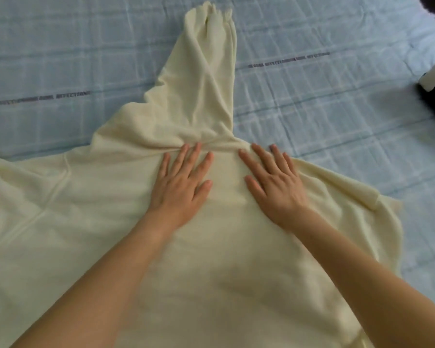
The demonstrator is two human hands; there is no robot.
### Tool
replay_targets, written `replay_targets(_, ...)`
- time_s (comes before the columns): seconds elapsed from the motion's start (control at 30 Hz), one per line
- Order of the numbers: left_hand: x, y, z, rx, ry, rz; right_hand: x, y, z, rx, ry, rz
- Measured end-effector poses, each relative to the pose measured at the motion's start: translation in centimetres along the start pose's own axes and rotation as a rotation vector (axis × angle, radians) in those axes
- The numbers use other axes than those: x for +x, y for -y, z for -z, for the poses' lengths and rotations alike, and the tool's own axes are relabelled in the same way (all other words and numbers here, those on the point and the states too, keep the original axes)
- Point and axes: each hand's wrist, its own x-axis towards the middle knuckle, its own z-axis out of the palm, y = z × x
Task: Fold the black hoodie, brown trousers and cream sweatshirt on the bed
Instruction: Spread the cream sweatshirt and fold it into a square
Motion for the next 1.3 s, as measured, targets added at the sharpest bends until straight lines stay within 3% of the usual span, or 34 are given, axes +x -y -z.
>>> replay_targets(0.13, -4.0, -4.1, 1.1, -0.136, -0.036, 0.041, -6.6, 0.1, 0.9, 0.035, -0.029, -0.075)
replay_targets(0.23, -11.6, -10.7, -0.7, -0.226, -0.114, -0.184, -14.7, -1.5, 0.0, 0.043, -0.063, -0.186)
replay_targets(0.3, -16.0, -14.4, -2.7, -0.236, -0.060, -0.277, -18.2, -2.8, -1.1, 0.041, -0.053, -0.211)
replay_targets(0.47, -18.0, -16.8, -3.4, -0.123, 0.043, -0.207, -18.7, -4.1, -2.0, 0.065, -0.050, -0.160)
replay_targets(0.57, -19.9, -18.3, -1.9, -0.277, 0.021, -0.157, -21.6, -4.6, -1.4, 0.189, -0.154, -0.171)
replay_targets(0.63, -23.1, -20.3, -1.1, -0.426, -0.069, -0.299, -25.0, -4.7, -1.3, 0.216, -0.233, -0.297)
replay_targets(0.7, -26.7, -22.6, -1.2, -0.442, -0.106, -0.553, -28.3, -4.8, -1.6, 0.250, -0.241, -0.446)
replay_targets(0.8, -29.1, -24.8, -2.1, -0.242, -0.008, -0.768, -30.9, -5.0, -1.8, 0.604, -0.258, -0.663)
replay_targets(0.87, -29.0, -25.5, -2.7, -0.206, -0.014, -0.722, -31.5, -5.1, -1.5, 0.844, -0.302, -0.772)
replay_targets(0.97, -29.5, -26.5, -2.8, -0.399, -0.133, -0.612, -31.7, -4.9, -1.2, 1.034, -0.261, -0.781)
replay_targets(1.03, -30.8, -27.5, -2.0, -0.472, -0.181, -0.622, -32.1, -5.4, -0.6, 0.964, -0.258, -0.773)
replay_targets(1.1, -31.9, -27.6, -1.5, -0.503, -0.122, -0.718, -32.8, -6.1, -0.1, 0.914, -0.301, -0.817)
replay_targets(1.23, -30.3, -26.3, -0.5, -0.551, 0.223, -0.795, -35.3, -5.8, -0.9, 0.697, -0.217, -0.850)
replay_targets(1.3, -26.7, -26.2, 1.0, -0.639, 0.116, -0.709, -36.3, -4.6, -1.5, 0.744, -0.237, -0.894)
